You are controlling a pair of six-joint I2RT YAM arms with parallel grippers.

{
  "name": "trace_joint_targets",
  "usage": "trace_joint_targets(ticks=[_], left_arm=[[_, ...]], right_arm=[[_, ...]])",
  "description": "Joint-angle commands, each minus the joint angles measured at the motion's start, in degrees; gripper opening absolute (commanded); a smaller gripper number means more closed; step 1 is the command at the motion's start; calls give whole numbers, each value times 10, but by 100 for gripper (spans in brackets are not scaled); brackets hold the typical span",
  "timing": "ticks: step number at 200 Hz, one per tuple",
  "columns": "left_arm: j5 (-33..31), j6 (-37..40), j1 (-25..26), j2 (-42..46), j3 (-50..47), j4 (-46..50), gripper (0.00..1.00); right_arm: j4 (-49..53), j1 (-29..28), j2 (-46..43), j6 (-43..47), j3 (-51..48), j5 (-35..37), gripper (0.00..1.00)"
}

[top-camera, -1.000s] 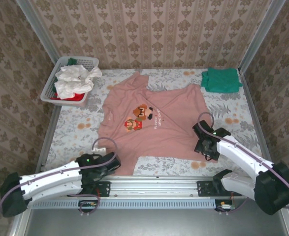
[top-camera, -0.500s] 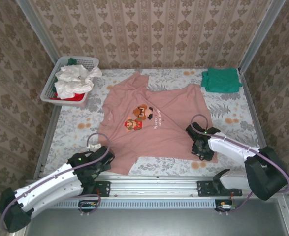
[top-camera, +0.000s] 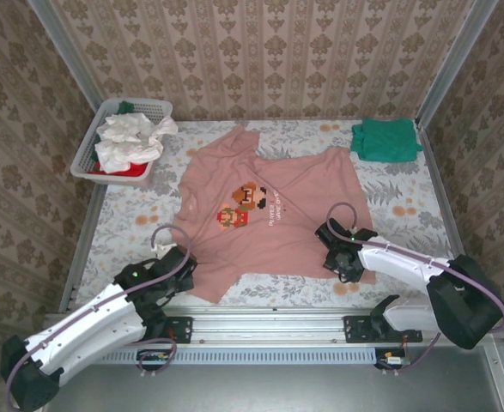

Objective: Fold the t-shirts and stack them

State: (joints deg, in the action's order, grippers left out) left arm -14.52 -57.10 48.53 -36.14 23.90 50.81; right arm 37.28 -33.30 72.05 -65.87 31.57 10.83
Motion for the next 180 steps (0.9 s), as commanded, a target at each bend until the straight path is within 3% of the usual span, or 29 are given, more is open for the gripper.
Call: trace_joint_targets(ticks=[1, 47, 78, 110, 120, 131, 146, 180], left_arm=[[4, 22, -7, -3, 13, 0, 0], [-26, 42, -23, -5, 58, 22, 0], [-34, 107, -75, -38, 111, -4, 0], [-13, 166, -113, -105, 168, -41, 0], [-17, 176, -114, -127, 187, -41, 0], [-18, 183, -114, -142, 198, -45, 0], [-22, 190, -115, -152, 200, -52, 0], [-13, 214, -158, -156, 196, -55, 0]], right_arm=[[-18, -4, 4, -23, -36, -6, 36], [118, -9, -53, 12, 37, 59, 26], [110, 9, -73, 60, 66, 52, 0], [107, 20, -63, 94, 98, 41, 0], [111, 7, -62, 85, 95, 31, 29], [124, -12, -63, 57, 79, 35, 44], [117, -39, -74, 11, 36, 28, 51], [85, -53, -107, -35, -24, 30, 54]])
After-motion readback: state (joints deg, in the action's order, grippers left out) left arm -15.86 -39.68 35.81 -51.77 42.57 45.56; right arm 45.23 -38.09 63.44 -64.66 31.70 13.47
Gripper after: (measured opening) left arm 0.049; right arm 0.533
